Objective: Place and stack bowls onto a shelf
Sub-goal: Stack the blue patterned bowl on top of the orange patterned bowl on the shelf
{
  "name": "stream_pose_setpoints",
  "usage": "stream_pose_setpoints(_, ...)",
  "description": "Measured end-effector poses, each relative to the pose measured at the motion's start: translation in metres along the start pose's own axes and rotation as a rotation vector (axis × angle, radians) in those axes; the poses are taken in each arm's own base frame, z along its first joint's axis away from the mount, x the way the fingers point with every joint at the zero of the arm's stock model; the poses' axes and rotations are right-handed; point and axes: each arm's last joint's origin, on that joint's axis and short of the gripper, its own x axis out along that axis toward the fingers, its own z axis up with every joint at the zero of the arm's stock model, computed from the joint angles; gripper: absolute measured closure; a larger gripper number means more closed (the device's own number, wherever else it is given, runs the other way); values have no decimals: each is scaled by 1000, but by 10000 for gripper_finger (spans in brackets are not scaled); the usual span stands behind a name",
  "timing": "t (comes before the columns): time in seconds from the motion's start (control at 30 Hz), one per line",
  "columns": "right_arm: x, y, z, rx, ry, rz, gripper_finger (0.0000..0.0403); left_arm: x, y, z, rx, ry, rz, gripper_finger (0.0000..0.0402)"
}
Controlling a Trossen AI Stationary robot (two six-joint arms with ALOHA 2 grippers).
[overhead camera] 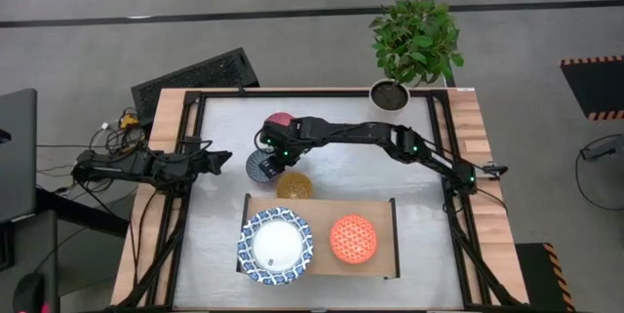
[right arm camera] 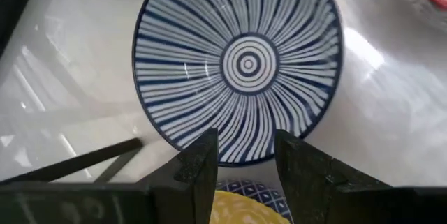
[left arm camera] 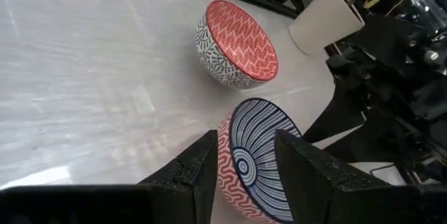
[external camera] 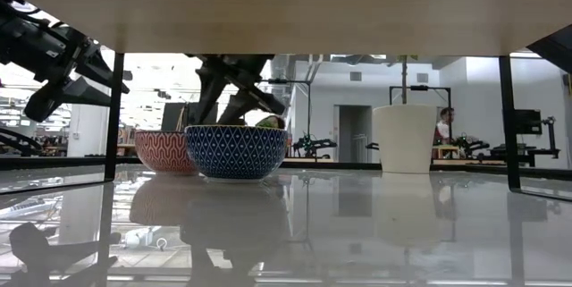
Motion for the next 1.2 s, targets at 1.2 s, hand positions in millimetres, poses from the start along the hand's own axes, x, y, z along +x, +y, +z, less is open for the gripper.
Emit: stream_pose_setpoints(1.2,5,-10,7,16,-94,-111,248,0,0,0,-15,15,-7,273)
